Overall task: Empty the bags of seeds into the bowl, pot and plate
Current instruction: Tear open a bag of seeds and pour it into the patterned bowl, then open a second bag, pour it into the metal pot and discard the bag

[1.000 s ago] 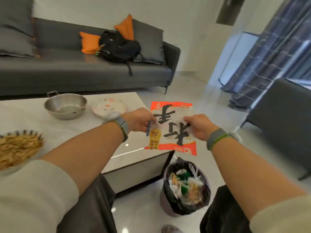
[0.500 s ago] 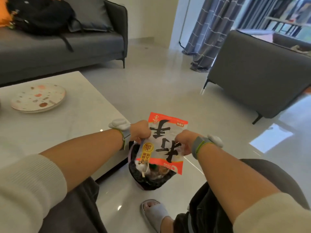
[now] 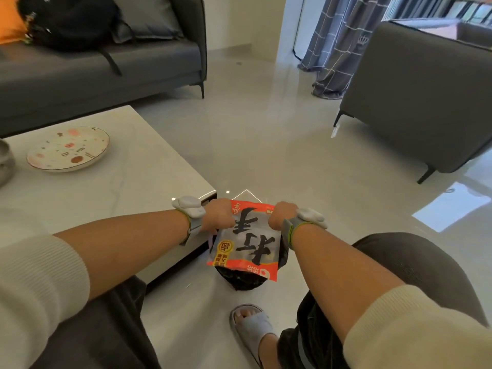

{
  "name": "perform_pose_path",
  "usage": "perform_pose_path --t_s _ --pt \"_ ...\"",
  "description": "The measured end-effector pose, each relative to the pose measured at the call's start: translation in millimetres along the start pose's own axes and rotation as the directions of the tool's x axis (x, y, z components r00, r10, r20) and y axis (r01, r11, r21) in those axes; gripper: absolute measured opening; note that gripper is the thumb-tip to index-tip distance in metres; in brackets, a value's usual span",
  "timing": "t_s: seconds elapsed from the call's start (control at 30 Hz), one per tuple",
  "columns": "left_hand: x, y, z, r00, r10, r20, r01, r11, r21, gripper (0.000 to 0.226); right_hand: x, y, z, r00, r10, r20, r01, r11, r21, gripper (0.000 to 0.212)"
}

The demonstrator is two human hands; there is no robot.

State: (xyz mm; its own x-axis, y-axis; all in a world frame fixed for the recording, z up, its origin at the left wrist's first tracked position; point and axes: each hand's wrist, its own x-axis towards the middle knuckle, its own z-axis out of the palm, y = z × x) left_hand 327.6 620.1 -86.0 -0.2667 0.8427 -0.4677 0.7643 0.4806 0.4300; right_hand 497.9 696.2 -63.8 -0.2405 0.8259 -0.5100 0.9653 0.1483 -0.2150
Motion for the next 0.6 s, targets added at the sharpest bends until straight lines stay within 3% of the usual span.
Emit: perform_pose_path --t_s 0.07,0.17,0.23,0.4,0.6 --pt "-13 0 -10 0.996 0.050 -0.069 -0.056 0.995 -0.077 0.010 -14 -22 -8 0.984 -0.106 -0.144 0.111 0.993 0.027 0.027" --pt "-25 4 -28 0.992 0.036 -0.119 -0.076 0.934 -0.349 0.040 -32 -53 -12 0.920 -0.272 -0.281 0.335 0.919 0.207 0.028" --pt "-51 -10 -53 0.979 0.016 -0.202 -0.111 0.877 -0.468 0.044 -57 -90 -12 0.883 -0.340 -0.324 0.432 0.859 0.277 0.031" --pt "-103 -44 -99 0.933 -0.095 -0.346 -0.142 0.787 -0.601 0.040 -99 -146 -12 0.853 -0.396 -0.339 0.506 0.785 0.357 0.031" --pt "-203 -147 -144 0.810 -0.347 -0.472 -0.022 0.787 -0.617 0.037 -166 -259 26 0.756 -0.603 -0.253 0.654 0.703 0.279 0.032"
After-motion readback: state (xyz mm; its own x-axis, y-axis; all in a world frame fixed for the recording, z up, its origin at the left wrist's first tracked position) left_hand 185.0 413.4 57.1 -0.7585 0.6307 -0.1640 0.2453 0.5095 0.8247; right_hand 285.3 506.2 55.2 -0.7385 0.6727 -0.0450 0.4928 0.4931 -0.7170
